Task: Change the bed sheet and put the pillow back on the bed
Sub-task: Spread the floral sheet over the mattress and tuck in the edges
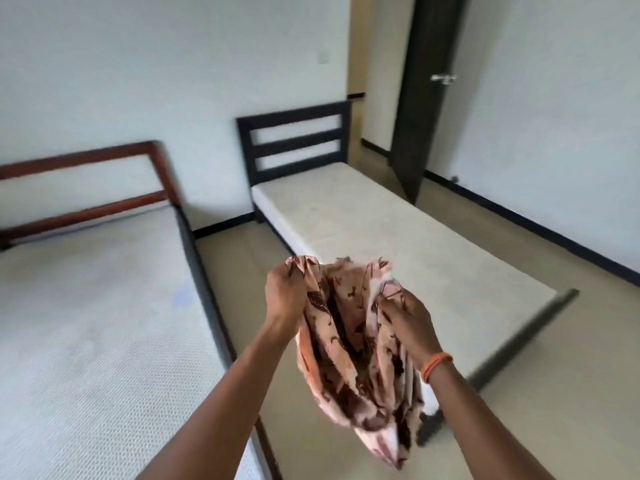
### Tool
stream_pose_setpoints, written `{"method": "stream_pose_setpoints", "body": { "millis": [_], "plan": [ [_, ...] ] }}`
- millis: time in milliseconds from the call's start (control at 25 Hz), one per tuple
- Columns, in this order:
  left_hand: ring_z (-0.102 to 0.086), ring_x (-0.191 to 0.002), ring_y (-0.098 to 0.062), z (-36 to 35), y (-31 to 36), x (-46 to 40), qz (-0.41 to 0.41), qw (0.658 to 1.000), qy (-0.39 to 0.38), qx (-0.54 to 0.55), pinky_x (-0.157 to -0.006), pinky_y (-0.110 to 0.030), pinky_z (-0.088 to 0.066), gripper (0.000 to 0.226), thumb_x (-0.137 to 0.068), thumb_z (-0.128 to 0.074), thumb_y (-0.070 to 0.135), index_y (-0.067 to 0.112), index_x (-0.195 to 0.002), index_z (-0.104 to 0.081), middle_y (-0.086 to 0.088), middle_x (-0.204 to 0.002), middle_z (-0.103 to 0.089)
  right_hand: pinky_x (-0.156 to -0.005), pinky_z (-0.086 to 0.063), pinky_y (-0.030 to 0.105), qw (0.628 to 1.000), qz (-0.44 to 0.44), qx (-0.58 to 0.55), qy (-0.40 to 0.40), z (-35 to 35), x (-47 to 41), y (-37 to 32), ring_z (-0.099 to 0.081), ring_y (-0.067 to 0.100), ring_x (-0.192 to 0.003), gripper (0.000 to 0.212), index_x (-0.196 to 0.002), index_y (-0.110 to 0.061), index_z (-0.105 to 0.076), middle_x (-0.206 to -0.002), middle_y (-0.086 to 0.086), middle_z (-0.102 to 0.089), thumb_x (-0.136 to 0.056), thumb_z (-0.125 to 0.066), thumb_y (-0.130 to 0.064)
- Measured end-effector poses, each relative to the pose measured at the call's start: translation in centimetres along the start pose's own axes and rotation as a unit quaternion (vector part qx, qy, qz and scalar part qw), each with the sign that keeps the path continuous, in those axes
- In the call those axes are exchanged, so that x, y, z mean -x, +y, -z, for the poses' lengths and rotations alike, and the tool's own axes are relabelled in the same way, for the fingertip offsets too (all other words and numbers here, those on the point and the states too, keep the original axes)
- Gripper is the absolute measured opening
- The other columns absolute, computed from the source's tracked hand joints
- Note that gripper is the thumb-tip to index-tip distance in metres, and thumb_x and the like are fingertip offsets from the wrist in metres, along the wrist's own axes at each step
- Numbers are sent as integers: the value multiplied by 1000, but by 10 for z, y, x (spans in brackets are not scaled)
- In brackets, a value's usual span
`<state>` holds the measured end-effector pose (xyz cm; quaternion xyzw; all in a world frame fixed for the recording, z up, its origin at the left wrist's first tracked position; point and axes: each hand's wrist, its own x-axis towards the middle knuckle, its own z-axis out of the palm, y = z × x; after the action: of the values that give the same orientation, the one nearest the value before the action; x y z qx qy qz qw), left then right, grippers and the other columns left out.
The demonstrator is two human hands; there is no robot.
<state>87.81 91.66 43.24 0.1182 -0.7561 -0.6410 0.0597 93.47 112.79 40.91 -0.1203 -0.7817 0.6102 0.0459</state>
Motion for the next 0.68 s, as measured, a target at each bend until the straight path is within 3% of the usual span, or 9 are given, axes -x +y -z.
{"method": "stream_pose_setpoints", "body": {
  "millis": [120, 280, 400, 560, 680],
  "plan": [
    [-57, -62, -20, 11, 9, -24, 6, 996, 86, 9, -54, -34, -44, 33, -83, -43, 28, 2, -75, -62, -15, -69, -65, -77, -49, 38, 992, 15, 86, -94, -32, -37, -15, -63, 23, -87, 13, -89, -15, -63, -89, 3, -68, -88, -64, -27],
    [-49, -54, -14, 27, 22, -59, -4, 987, 160, 5, -50, -27, -37, 30, -91, -55, 18, 14, -61, -51, -1, -57, -54, -67, -55, 39, 934, 24, -81, -348, -107, -78, -57, -65, 24, -77, 36, -105, -15, -61, -89, 11, -67, -83, -74, -40],
    [-46, -47, -11, 46, 26, -85, -9, 983, 183, 8, -43, -24, -35, 30, -83, -71, 21, 15, -62, -50, -4, -53, -51, -62, -55, 36, 926, 193, -2, -325, -166, -108, -82, -66, 24, -69, 13, -88, -13, -66, -76, 6, -70, -86, -73, -24],
    [-38, -47, -11, 96, 47, -145, -51, 963, 259, -62, -43, -24, -28, 34, -78, -77, 20, 4, -59, -55, 0, -52, -47, -64, -53, 33, 915, 155, -108, -357, -223, -171, -124, -66, 21, -71, 14, -90, -3, -70, -79, 15, -71, -94, -61, -13],
    [-41, -51, -13, 144, 55, -193, -76, 957, 258, -112, -45, -26, -29, 28, -76, -73, 17, 0, -58, -60, -5, -49, -49, -60, -54, 28, 916, 209, -102, -327, -266, -229, -160, -67, 17, -68, 18, -90, -10, -71, -75, 0, -72, -97, -56, -16]
  ]
}}
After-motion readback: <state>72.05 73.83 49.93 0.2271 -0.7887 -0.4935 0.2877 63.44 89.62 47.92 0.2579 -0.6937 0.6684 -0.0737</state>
